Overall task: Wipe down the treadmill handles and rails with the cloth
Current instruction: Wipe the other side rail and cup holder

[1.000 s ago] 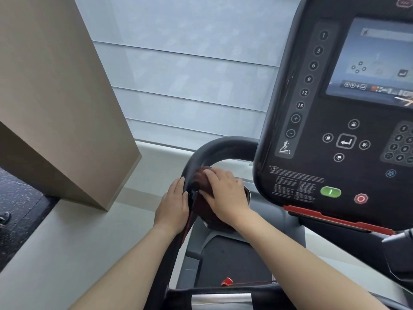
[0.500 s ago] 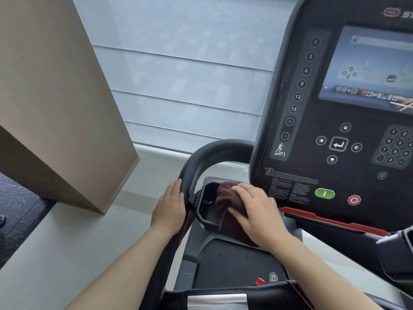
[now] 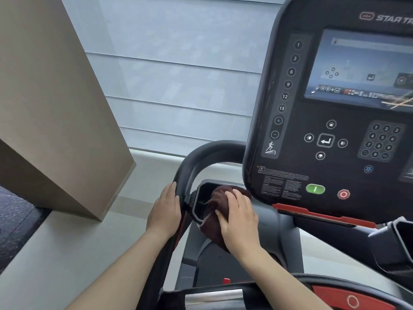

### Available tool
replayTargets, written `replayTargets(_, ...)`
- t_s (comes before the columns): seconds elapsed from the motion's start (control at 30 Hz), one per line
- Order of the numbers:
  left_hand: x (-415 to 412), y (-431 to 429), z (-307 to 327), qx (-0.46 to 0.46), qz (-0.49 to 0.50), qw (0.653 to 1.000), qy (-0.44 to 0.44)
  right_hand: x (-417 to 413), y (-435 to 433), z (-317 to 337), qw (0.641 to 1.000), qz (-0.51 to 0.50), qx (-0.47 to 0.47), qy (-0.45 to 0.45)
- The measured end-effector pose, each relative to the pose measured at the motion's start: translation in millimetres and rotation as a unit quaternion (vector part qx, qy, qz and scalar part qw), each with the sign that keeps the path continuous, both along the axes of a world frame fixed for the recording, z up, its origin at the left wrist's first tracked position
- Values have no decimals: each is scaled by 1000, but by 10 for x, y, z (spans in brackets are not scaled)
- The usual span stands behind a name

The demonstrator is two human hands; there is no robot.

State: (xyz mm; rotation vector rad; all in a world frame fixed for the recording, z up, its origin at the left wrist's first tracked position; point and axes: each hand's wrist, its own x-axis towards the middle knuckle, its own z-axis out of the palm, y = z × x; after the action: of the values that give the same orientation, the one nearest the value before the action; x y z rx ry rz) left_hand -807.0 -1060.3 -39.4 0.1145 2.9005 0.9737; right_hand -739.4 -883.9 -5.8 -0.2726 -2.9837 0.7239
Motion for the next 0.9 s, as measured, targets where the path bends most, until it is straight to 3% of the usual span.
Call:
replayTargets(0.2,9,14,4,-7,4,1000,5,67,-99,-12,993,-65,-96,-12)
replayTargets(0.6,13,12,8,-14,6,1000,8,-14,-72,54,990,-83,-115,-23)
replayTargets(0.9,-4,-9,-18,3,9,1000,4,-140,-80,75,998,29,-40,46)
